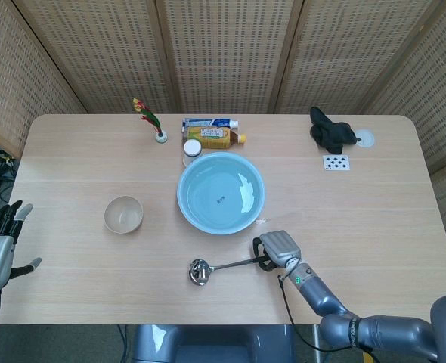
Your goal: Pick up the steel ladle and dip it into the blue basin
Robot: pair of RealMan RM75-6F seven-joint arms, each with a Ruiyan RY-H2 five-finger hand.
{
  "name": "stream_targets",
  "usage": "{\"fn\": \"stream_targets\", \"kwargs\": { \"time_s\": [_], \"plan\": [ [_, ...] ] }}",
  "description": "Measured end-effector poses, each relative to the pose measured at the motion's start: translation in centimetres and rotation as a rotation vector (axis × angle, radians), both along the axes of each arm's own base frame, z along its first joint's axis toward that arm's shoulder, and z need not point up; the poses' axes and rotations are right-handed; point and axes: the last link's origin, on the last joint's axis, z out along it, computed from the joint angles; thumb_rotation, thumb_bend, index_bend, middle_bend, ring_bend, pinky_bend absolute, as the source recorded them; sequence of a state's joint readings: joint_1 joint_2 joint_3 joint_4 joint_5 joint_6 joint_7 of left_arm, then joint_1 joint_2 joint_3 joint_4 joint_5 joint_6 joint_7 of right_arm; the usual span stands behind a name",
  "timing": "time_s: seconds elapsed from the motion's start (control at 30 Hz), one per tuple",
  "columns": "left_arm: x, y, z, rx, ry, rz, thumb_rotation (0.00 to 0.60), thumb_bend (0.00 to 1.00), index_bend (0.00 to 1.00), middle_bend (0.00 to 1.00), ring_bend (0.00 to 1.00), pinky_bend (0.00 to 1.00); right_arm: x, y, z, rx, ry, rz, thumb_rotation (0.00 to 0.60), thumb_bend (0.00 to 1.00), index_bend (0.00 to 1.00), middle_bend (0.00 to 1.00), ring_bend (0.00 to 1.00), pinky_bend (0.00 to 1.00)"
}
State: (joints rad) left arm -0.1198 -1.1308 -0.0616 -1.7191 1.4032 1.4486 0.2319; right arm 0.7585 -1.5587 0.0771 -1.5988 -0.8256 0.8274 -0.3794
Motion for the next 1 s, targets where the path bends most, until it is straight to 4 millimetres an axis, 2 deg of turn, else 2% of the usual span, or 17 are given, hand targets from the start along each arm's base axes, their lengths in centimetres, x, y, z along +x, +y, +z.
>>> {"fn": "stream_targets", "kwargs": {
  "time_s": [0.57,1.0],
  "plan": [
    [0.0,0.0,-0.1,-0.006,0.001,0.002,0.600,0.00,0.00,0.00,0.00,0.00,0.6,0.2,4.6,0.018,-0.036,-0.021,0.600,0.77,0.78,1.00,1.00,1.00],
    [-0.1,0.1,0.1,-0.001,-0.007,0.008,0.600,0.00,0.00,0.00,0.00,0.00,3.4,-0.7,7.9,-0.019,-0.002,0.040,0.600,0.77,0.78,1.00,1.00,1.00]
  ]
}}
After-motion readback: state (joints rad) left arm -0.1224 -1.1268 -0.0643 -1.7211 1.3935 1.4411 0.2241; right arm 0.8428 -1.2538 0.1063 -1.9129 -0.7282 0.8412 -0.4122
